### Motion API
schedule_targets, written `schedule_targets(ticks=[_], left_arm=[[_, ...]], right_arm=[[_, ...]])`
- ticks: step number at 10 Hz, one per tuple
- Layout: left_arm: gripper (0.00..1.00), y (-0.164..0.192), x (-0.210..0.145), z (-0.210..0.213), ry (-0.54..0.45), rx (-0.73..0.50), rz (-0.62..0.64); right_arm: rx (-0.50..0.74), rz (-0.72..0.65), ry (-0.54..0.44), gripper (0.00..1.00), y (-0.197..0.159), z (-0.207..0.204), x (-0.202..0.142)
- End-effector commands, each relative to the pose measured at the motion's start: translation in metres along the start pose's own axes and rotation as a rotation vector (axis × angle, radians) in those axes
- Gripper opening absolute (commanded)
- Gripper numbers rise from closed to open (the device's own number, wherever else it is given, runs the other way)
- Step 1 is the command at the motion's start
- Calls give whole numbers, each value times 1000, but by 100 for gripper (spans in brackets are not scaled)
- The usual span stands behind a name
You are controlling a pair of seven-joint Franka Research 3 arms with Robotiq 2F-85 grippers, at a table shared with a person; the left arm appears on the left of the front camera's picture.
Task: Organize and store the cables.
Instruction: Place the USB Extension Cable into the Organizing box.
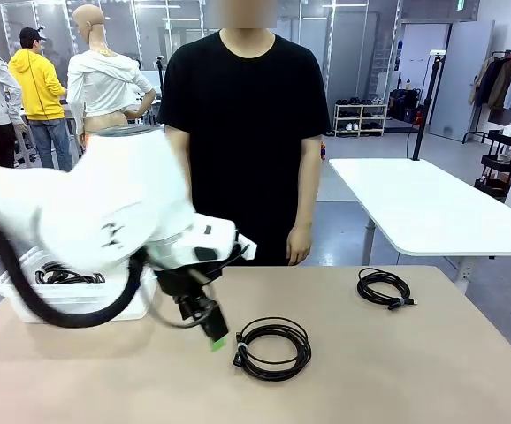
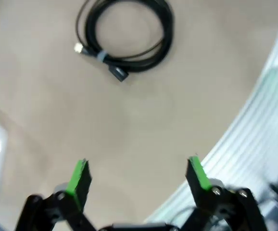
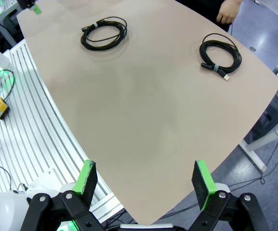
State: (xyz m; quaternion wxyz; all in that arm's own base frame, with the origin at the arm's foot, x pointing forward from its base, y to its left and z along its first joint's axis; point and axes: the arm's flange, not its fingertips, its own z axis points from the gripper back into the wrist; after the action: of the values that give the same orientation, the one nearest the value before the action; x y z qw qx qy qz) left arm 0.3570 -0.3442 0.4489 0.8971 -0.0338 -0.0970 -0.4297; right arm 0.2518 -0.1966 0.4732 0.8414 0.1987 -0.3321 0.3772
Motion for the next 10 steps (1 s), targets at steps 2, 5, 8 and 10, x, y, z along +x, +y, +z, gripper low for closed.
schedule_targets(ticks=[2,5,8,10], left_arm=[[100,5,68,-25,89,15,395],[100,18,104,-73,134,114,634],[100,21,106,-117,130,166,779],[100,23,107,-139,149,162,841]], right_arm=[[0,7,-12,100,0,1,0],[0,7,-12,100,0,1,0],[0,7,-12,100,0,1,0],[0,7,-12,100,0,1,0]])
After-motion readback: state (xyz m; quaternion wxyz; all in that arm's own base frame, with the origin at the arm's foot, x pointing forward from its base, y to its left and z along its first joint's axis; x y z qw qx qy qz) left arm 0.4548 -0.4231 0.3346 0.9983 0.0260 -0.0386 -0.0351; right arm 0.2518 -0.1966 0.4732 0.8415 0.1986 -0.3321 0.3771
